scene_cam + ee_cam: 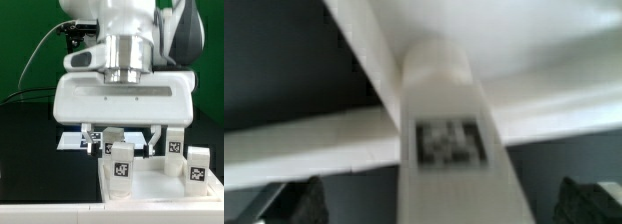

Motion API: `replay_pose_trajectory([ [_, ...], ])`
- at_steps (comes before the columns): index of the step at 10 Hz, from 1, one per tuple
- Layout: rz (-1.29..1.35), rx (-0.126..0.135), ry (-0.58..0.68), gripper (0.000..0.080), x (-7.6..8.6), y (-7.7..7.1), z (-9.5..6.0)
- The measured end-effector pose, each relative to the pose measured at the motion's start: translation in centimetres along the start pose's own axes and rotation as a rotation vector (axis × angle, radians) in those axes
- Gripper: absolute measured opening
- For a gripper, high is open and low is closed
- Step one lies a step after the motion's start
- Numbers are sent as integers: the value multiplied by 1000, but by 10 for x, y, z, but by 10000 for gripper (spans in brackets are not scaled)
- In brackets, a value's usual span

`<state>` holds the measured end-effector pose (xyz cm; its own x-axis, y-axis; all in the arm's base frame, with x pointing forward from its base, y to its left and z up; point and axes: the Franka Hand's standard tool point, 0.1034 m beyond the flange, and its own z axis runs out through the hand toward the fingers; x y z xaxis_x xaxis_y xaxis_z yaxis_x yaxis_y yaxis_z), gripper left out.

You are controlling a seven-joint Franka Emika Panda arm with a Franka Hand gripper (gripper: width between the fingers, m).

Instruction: Assemble square table

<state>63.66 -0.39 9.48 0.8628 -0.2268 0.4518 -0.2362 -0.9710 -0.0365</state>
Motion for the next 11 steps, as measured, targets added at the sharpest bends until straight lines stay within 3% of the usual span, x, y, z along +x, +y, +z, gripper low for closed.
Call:
replay_pose_trajectory([
  [3, 49, 20, -257, 649, 7, -1, -4],
  [5, 79, 22, -410, 649, -7, -4, -5],
  [10, 86, 12, -384, 649, -11, -3, 6],
  [11, 85, 12, -384, 513, -11, -3, 6],
])
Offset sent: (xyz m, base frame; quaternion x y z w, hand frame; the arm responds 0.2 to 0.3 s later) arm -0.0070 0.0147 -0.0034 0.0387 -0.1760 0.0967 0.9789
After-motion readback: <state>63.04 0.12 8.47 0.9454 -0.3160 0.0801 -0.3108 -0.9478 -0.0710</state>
